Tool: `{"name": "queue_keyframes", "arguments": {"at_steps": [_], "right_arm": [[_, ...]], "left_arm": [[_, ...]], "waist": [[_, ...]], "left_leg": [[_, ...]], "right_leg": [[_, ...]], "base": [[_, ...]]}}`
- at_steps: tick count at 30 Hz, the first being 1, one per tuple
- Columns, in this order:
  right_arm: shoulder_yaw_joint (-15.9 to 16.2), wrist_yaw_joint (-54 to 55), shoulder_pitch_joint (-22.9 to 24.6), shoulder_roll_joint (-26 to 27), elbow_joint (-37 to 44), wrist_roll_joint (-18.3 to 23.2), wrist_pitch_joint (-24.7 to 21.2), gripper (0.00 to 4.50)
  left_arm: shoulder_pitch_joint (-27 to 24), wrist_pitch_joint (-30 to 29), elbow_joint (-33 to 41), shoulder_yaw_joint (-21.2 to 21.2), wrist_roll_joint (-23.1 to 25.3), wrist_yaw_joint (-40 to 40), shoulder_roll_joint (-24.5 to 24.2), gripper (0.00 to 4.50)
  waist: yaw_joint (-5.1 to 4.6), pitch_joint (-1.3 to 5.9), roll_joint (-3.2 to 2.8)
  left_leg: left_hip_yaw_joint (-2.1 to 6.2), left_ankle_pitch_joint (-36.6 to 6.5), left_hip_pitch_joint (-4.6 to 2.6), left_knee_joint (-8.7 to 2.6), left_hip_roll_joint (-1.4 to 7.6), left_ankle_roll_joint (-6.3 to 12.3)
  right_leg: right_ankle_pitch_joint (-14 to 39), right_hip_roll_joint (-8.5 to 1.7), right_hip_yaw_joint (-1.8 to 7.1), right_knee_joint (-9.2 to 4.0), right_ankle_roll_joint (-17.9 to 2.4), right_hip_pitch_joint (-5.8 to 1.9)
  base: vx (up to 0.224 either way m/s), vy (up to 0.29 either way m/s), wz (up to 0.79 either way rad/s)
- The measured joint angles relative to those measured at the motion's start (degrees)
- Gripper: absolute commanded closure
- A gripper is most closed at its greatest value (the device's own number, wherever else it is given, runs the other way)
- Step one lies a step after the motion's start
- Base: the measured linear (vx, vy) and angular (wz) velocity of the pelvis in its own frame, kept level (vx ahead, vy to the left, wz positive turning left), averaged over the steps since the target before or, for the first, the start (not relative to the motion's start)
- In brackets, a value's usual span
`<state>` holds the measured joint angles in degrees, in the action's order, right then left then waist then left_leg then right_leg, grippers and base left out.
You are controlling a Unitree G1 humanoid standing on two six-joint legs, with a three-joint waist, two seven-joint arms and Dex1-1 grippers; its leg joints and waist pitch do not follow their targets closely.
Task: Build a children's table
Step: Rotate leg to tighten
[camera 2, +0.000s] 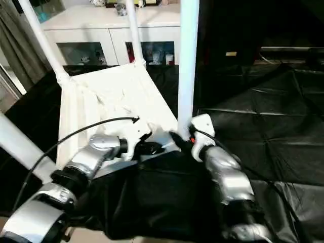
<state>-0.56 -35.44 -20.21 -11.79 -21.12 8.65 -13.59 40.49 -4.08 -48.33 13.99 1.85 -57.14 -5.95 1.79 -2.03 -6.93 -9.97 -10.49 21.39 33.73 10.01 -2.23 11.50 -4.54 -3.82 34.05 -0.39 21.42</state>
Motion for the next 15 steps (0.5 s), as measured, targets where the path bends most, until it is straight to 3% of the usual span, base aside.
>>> {"name": "queue_keyframes", "arguments": {"at_steps": [5,10,15], "right_arm": [[3.8,-13.42,2.07,-6.82,4.59,1.81,-1.39,0.63],[6.81,-21.98,2.15,-10.6,5.86,3.16,-1.88,0.63],[7.75,-26.51,2.17,-13.34,6.33,4.23,-2.25,0.89]], "left_arm": [[-1.7,0.5,3.2,1.23,-1.65,-8.37,-4.25,4.5],[-2.61,0.39,5.86,3.04,-2.14,-15.3,-6.82,4.5],[-2.84,0.33,7.07,3.89,-2.16,-18.56,-8.55,4.5]], "waist": [[0.52,0.09,-0.23],[1.69,0.05,-0.42],[1.77,-0.03,-0.55]], "left_leg": [[0.1,0.19,0.68,-0.06,0.13,0.33],[0.09,0.16,0.79,0.1,0.09,0.35],[0.0,0.0,0.79,0.16,0.04,0.08]], "right_leg": [[0.06,0.04,-0.29,0.09,0.09,0.58],[0.06,-0.01,-0.25,0.08,0.08,0.6],[0.04,-0.1,-0.18,0.09,0.05,0.55]], "base": [[0.0,0.0,0.0],[0.0,0.0,0.0],[0.0,0.0,0.0]]}}
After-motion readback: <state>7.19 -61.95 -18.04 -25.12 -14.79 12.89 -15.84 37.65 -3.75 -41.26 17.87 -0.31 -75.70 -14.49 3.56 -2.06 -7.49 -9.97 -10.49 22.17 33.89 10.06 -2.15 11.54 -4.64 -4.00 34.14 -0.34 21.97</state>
